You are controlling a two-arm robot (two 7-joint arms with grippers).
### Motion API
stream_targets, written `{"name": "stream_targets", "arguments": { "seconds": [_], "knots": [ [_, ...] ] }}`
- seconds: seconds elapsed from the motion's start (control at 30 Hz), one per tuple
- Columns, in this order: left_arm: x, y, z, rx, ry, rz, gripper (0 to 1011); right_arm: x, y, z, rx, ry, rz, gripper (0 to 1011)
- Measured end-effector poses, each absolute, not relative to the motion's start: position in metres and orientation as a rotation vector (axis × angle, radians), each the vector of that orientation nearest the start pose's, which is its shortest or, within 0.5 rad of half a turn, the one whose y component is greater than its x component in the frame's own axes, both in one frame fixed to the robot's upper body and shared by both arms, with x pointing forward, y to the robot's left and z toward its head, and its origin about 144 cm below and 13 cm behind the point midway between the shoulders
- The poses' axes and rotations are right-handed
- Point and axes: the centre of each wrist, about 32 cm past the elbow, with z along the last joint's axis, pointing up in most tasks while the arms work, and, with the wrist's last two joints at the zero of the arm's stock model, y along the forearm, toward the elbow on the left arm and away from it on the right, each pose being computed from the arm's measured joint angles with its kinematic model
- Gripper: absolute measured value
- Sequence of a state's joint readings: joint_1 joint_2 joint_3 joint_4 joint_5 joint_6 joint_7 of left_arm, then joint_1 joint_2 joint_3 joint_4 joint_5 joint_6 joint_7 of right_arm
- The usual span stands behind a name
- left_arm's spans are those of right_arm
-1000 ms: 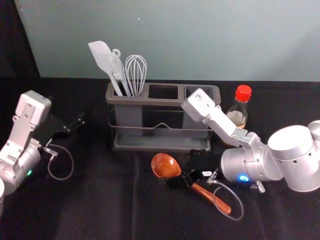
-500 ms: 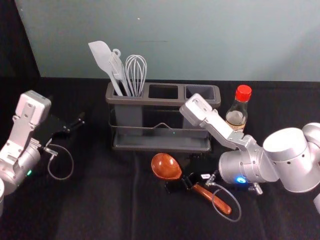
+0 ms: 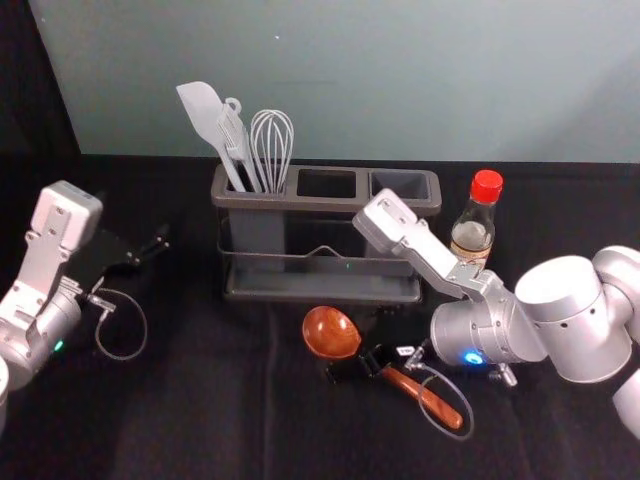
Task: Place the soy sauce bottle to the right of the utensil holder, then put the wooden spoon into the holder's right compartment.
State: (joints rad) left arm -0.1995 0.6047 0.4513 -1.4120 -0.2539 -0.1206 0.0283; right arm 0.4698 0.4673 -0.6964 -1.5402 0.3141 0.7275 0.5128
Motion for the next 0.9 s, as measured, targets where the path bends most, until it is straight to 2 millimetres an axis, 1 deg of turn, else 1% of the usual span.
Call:
{"name": "stream_targets", "arguments": {
  "seconds": [0.33,0.9],
  "knots": [
    [0.4886,0.3097,1.1398,0.304,-0.285,1.248,1005,0.5264,-0.1793,1.2133,-0.706,0.22,-0.573,1002],
    [0.4886,0.3097,1.1398,0.304,-0.285,1.248,1005,0.5318,-0.1745,1.2103,-0.698,0.199,-0.568,1002]
  ]
}}
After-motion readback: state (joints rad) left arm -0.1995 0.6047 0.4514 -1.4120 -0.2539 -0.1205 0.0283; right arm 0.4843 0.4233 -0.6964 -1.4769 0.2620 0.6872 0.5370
